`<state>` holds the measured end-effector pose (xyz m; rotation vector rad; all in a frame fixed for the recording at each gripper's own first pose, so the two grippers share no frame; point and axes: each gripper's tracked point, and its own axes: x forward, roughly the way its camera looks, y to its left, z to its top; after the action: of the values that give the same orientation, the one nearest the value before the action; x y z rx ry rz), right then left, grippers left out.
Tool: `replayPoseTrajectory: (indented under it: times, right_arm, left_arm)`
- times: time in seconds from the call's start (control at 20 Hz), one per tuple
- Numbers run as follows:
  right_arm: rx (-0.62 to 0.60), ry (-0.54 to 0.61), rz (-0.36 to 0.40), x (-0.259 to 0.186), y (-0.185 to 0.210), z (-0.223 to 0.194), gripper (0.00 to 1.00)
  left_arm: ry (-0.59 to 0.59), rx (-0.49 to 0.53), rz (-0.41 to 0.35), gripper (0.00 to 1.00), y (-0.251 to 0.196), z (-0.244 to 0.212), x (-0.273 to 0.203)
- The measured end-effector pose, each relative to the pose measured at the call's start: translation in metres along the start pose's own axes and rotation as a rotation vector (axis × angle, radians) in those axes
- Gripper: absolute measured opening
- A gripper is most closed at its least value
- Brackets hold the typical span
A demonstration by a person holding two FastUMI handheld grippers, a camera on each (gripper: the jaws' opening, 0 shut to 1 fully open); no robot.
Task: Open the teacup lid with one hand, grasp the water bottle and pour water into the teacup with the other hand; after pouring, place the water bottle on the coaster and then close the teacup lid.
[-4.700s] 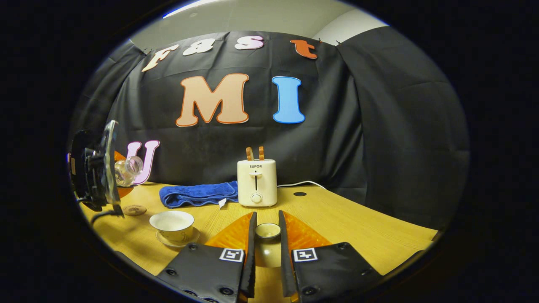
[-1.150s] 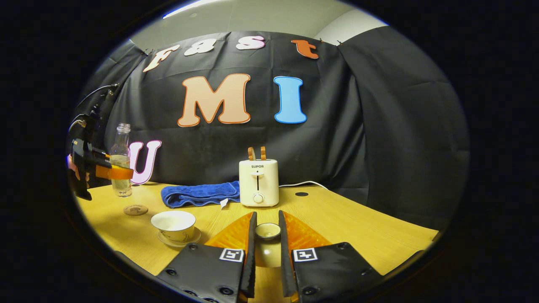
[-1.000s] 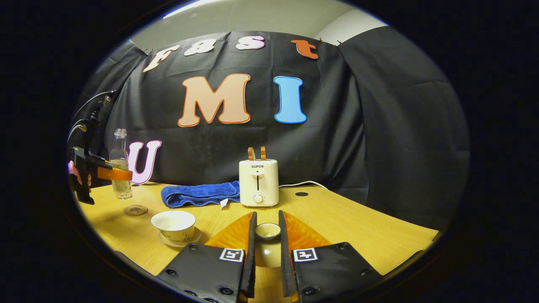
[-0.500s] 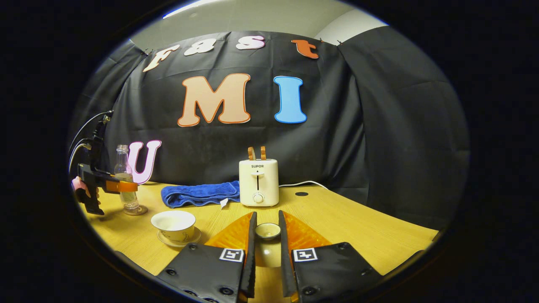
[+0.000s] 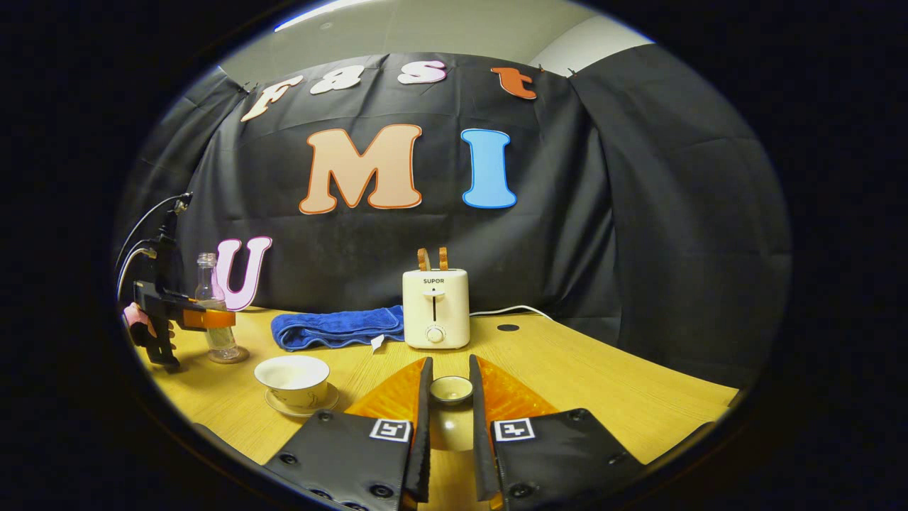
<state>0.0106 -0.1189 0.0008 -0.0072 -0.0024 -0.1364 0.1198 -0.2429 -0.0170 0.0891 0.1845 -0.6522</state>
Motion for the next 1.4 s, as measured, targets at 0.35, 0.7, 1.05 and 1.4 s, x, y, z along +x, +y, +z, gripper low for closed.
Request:
replayPoseTrajectory:
  times: [0.35, 0.7, 1.05, 1.4]
  right_arm:
    - [0.000, 0.000, -0.002, 0.000, 0.000, 0.000, 0.27]
    - [-0.001, -0.001, -0.003, 0.000, 0.000, 0.000, 0.27]
    - [-0.001, 0.000, 0.011, 0.000, 0.001, 0.000, 0.27]
    - [0.002, 0.006, 0.103, 0.014, 0.029, -0.001, 0.27]
  left_arm:
    - [-0.024, -0.028, 0.008, 0.95, 0.000, -0.003, -0.009]
    - [-0.044, -0.024, 0.022, 0.96, -0.006, -0.013, -0.024]
    - [-0.081, -0.050, 0.062, 0.96, 0.003, -0.012, -0.041]
    - [-0.176, -0.023, 0.102, 0.96, 0.005, -0.004, -0.082]
